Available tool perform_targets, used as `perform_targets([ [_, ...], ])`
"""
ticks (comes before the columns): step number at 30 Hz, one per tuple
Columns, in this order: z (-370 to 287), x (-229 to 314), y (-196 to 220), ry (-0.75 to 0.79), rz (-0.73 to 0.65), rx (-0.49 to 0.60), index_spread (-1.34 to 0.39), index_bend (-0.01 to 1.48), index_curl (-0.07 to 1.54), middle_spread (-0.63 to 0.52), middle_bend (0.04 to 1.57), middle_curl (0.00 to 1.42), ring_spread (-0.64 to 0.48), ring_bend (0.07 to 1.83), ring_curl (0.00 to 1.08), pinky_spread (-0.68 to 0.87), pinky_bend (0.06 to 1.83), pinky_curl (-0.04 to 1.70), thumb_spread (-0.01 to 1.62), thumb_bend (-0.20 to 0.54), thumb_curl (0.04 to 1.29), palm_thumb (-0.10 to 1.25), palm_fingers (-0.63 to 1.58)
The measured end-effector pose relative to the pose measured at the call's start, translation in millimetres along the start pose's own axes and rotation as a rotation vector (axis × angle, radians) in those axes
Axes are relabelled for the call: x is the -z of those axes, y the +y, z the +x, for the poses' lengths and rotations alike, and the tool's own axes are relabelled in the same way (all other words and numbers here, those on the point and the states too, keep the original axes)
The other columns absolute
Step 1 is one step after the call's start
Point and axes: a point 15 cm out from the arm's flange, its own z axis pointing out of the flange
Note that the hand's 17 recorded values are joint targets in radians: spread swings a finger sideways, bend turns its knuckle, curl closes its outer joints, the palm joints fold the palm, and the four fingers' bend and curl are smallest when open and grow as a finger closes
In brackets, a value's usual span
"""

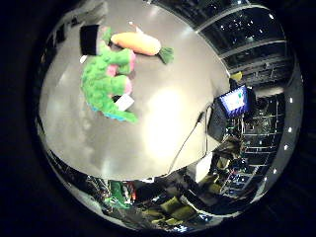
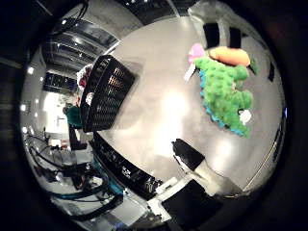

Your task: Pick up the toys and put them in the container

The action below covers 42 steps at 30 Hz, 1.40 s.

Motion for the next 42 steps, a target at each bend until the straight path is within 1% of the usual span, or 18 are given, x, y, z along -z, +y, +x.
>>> perform_targets([
  [4,0.7,-6.4,-1.2,-0.006,-0.012,-0.014,-0.37,0.22,0.43,0.03,0.34,0.36,0.15,0.55,0.31,0.46,0.66,0.66,1.0,-0.03,0.38,0.69,-0.03],
  [9,4.3,-9.4,-7.1,-0.004,-0.015,-0.033,-0.36,0.16,0.37,0.1,0.21,0.32,0.21,0.41,0.26,0.52,0.57,0.53,1.0,-0.026,0.36,0.68,-0.02],
  [12,10.8,-9.1,-18.6,0.001,-0.01,-0.042,-0.36,0.16,0.34,0.11,0.19,0.31,0.22,0.39,0.25,0.52,0.56,0.5,1.0,-0.028,0.35,0.67,-0.01],
  [27,26.5,-44.4,-47.8,-0.016,-0.048,-0.065,-0.35,0.16,0.28,0.13,0.19,0.3,0.24,0.37,0.25,0.51,0.6,0.4,0.99,-0.026,0.33,0.66,0.01],
  [34,37.2,-74.4,-51.4,-0.044,-0.106,-0.082,-0.34,0.16,0.28,0.13,0.19,0.3,0.24,0.38,0.25,0.51,0.62,0.38,0.99,-0.027,0.33,0.66,0.03],
  [40,42.7,-91.8,-46.3,-0.054,-0.135,-0.091,-0.33,0.15,0.27,0.1,0.24,0.32,0.22,0.41,0.26,0.52,0.61,0.35,0.98,-0.027,0.32,0.65,0.15],
  [42,43.0,-96.4,-42.2,-0.056,-0.151,-0.087,-0.31,0.16,0.27,0.06,0.26,0.33,0.2,0.45,0.26,0.51,0.63,0.35,0.98,-0.026,0.32,0.65,0.23],
])
